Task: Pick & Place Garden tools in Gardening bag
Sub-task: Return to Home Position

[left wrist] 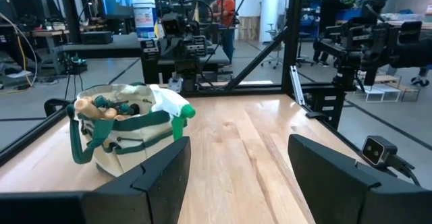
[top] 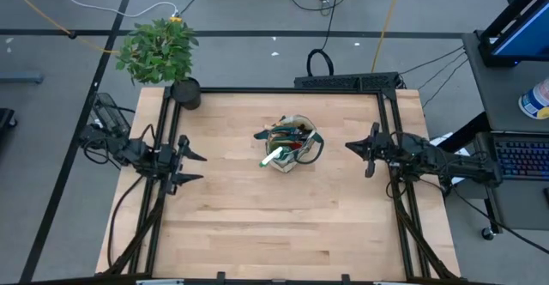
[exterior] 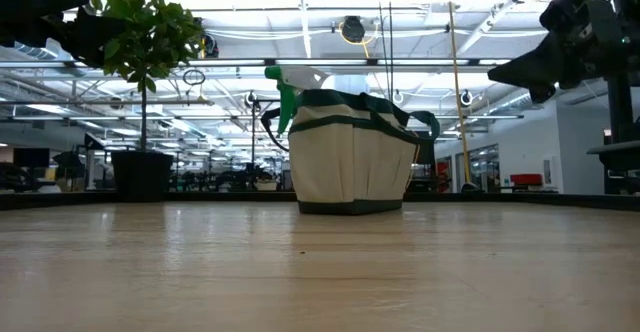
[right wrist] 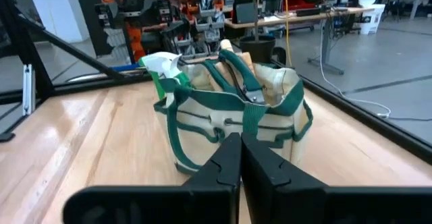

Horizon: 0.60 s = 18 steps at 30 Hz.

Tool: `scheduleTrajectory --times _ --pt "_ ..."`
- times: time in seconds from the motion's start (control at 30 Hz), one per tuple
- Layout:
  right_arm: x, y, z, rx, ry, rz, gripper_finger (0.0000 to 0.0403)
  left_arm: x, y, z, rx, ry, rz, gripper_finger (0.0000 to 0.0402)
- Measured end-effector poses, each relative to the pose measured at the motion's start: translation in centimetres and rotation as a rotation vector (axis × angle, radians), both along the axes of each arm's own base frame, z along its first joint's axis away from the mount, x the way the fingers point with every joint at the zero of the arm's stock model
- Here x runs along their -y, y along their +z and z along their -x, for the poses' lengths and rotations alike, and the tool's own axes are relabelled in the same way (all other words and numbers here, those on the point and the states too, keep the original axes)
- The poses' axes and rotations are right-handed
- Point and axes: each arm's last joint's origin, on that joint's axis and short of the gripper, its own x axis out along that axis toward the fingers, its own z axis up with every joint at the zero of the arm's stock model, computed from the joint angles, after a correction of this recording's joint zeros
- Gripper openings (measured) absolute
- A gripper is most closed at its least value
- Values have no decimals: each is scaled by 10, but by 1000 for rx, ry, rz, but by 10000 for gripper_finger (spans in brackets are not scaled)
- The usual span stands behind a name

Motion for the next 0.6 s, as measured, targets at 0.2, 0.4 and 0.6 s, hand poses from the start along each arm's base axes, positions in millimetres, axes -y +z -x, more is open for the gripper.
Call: scheduleTrajectory --times 0.2,0.4,0.6 --pt "0 1 4 17 0 22 0 0 0 0 0 0 2 257" --pt "0 -5 6 -43 -16 12 0 0 -1 0 -6 3 2 258" --pt "0 -7 6 -59 -14 14 0 0 -1 0 -9 10 10 257"
